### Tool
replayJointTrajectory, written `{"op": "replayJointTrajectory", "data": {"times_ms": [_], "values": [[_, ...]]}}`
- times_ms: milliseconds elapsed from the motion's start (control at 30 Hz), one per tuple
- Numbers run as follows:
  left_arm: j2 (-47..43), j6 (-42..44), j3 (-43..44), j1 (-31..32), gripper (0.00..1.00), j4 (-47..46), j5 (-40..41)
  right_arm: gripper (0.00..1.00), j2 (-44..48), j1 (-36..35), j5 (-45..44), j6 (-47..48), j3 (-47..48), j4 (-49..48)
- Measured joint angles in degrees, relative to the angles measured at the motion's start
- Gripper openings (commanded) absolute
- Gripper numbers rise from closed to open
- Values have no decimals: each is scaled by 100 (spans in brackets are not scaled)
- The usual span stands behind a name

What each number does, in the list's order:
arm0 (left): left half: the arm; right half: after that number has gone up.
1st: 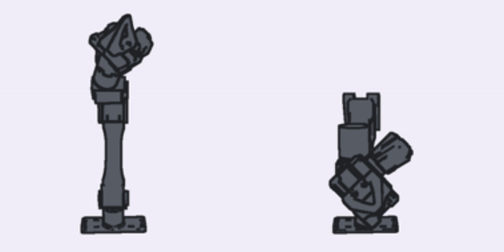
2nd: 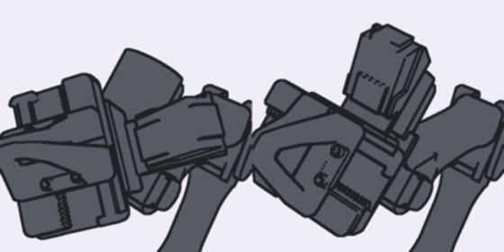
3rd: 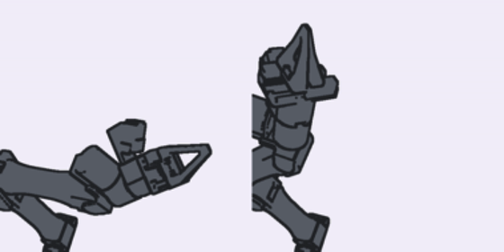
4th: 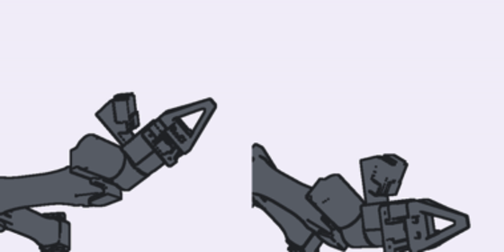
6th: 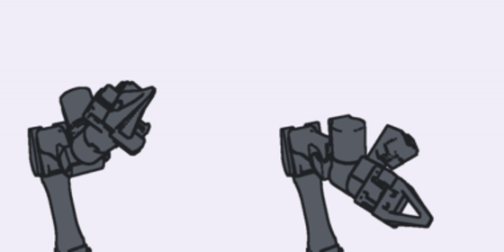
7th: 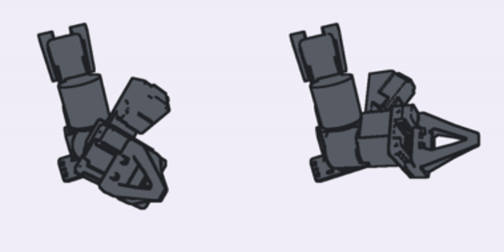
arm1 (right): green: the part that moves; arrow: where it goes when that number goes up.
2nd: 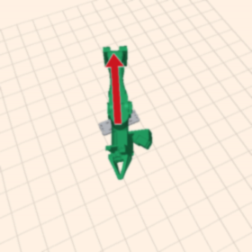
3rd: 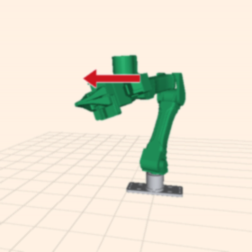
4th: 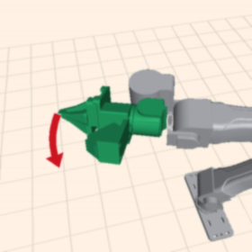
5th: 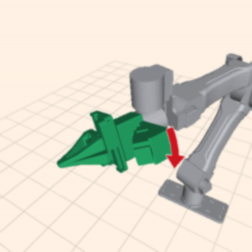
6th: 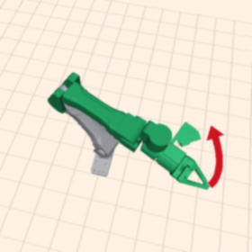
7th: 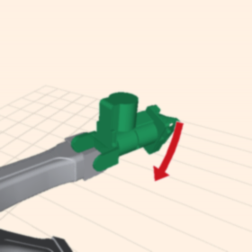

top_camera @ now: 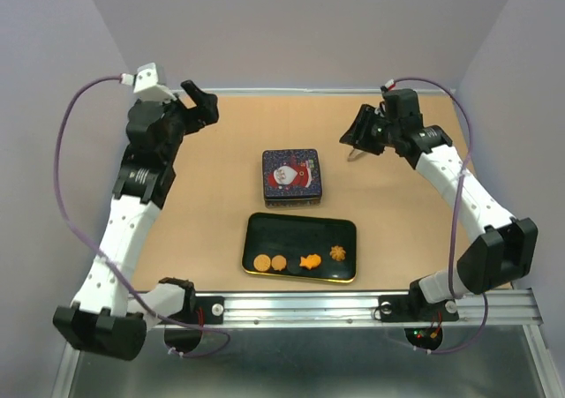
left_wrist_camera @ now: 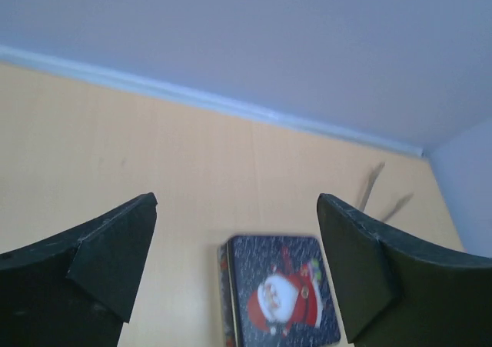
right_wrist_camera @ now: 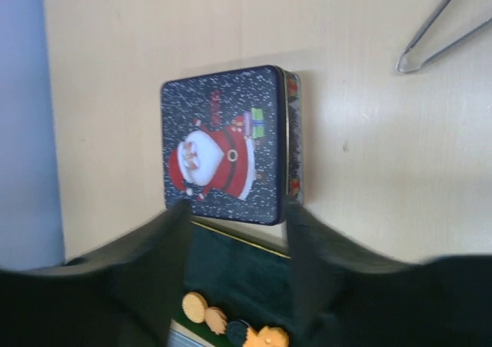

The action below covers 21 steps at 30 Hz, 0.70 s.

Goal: Pack the cookies

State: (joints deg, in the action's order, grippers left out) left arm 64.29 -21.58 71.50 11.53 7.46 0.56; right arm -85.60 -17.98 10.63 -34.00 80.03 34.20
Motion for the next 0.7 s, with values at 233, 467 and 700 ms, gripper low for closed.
{"op": "replayJointTrajectory", "data": {"times_ms": [233, 467, 700], "values": [[-2096, -885, -2083, -44, 98, -2035, 1510, 100, 1368, 0, -52, -44, -1021, -697], [-1469, -841, -1816, -39, 90, -1228, 1381, 100, 1064, 0, 184, -208, -1462, -966], [13, -461, -1067, 116, 59, 140, 103, 100, 1025, 0, 240, -212, -1617, -988]]}}
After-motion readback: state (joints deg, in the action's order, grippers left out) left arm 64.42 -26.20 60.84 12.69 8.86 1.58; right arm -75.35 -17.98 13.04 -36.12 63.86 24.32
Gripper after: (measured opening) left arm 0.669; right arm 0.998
